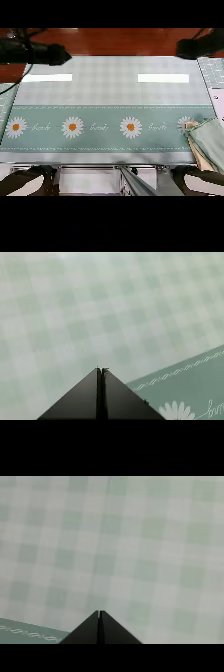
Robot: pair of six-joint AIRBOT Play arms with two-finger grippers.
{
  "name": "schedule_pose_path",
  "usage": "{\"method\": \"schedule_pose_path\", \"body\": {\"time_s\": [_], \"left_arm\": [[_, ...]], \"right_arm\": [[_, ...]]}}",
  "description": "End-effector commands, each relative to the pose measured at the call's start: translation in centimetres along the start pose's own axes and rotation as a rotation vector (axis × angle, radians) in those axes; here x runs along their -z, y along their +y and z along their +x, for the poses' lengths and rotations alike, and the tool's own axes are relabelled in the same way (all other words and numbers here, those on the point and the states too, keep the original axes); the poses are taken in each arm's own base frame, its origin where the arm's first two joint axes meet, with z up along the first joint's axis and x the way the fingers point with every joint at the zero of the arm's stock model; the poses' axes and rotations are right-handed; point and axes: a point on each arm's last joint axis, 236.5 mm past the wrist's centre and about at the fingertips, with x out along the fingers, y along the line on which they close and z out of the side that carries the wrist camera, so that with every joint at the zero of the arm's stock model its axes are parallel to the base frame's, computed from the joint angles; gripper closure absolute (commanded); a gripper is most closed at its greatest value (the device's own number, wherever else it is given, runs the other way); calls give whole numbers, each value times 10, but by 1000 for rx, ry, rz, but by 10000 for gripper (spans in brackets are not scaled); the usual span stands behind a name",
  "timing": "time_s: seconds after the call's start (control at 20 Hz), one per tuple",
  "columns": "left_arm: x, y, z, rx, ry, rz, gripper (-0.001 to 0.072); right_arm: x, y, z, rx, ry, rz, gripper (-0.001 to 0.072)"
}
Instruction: Fold the shirts.
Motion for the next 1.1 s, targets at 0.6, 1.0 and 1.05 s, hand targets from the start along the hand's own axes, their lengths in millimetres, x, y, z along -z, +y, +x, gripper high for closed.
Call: {"method": "schedule_pose_path", "body": {"time_s": [0.6,1.0,1.05], "left_arm": [[60,93,34,-248,223,-93,680],[60,93,34,-248,223,-93,680],[60,93,34,-248,223,-93,680]], "right_arm": [[90,-55,107,328,330,89,680],[90,-55,107,328,330,89,681],[90,-55,107,329,330,90,680]]}}
